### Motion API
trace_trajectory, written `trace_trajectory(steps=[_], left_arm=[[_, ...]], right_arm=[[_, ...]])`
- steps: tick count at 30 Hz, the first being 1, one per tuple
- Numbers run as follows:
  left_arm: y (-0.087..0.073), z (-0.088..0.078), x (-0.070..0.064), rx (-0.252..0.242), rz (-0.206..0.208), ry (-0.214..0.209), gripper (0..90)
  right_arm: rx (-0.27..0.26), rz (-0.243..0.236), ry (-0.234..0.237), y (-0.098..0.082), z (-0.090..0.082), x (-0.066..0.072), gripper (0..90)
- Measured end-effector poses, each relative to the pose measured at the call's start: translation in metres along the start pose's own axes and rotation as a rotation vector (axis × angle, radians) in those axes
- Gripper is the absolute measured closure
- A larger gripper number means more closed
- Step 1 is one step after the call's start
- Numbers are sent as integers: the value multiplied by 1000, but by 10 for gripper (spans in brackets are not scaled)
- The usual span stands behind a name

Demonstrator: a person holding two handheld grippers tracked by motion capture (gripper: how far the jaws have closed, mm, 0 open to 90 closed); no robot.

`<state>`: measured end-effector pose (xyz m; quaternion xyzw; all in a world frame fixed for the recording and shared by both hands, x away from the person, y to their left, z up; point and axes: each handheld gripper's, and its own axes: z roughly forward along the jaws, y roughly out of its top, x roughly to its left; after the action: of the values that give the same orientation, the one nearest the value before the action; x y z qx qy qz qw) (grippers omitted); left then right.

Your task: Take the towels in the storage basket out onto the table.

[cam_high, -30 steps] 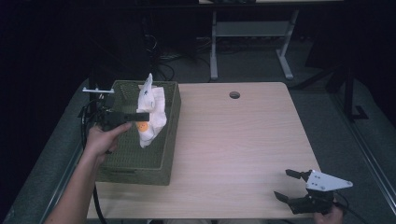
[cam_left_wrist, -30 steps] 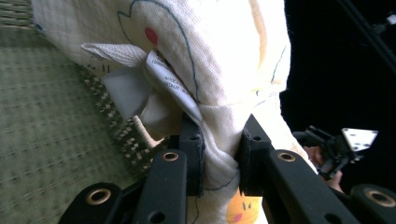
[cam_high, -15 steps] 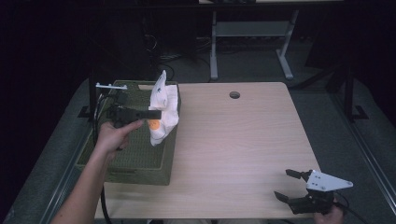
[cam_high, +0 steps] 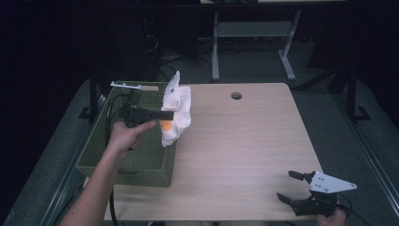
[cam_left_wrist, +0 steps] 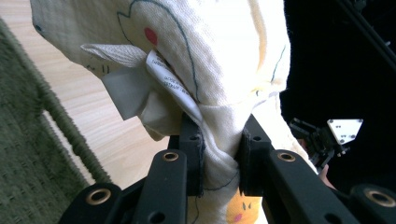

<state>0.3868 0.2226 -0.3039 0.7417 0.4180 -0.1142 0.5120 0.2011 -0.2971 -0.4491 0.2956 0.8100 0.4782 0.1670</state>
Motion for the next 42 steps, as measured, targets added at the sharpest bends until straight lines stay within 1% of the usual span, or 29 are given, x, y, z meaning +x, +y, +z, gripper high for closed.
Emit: trace_trajectory(steps=[4, 7, 9, 10, 13, 20, 23, 24, 25, 26, 28, 29, 32, 34, 35, 36, 38, 42], left_arm=[[0, 9, -3, 8, 8, -16, 757], [1, 18, -4, 18, 9, -10, 758], [2, 25, -7, 17, 11, -23, 758], [2, 25, -7, 17, 11, -23, 757], [4, 35, -12, 21, 21, -41, 757], [6, 51, -17, 41, 35, -48, 758], [5, 55, -18, 50, 42, -47, 758], [4, 60, -19, 55, 45, -44, 757], [4, 60, -19, 55, 45, -44, 757], [3, 63, -19, 62, 43, -50, 757], [3, 69, -20, 63, 41, -53, 757], [3, 69, -20, 63, 41, -53, 757], [3, 78, -23, 69, 51, -54, 758], [3, 80, -24, 74, 51, -57, 757], [3, 84, -25, 77, 58, -53, 757], [3, 84, -25, 77, 58, -53, 757], [2, 90, -27, 89, 64, -57, 757], [3, 96, -29, 92, 69, -58, 757]], right_arm=[[1, -1, 5, 0, 0, -1, 138], [-4, 1, 5, 0, -1, -1, 138], [-4, 1, 3, 0, -1, -1, 138], [-4, 1, 3, 0, -1, -1, 138], [-7, -1, 1, 0, -1, -2, 138], [-6, 0, 0, 0, -1, -1, 138], [-6, -1, 0, 0, -1, -1, 138], [-8, -1, 1, 0, -1, -1, 138], [-8, -1, 1, 0, -1, -1, 138], [-9, 0, 1, -1, -1, -1, 138], [-9, 3, 1, -1, -1, -1, 138], [-9, 3, 1, -1, -1, -1, 138], [-9, 2, 2, -1, -1, -1, 138], [-8, 3, 1, -1, -2, -1, 138], [-10, 4, 2, -1, -2, -1, 138], [-10, 2, 2, -2, -2, -1, 138], [-11, 4, 2, -1, -2, -1, 138], [-10, 5, 2, -1, -1, -1, 138]])
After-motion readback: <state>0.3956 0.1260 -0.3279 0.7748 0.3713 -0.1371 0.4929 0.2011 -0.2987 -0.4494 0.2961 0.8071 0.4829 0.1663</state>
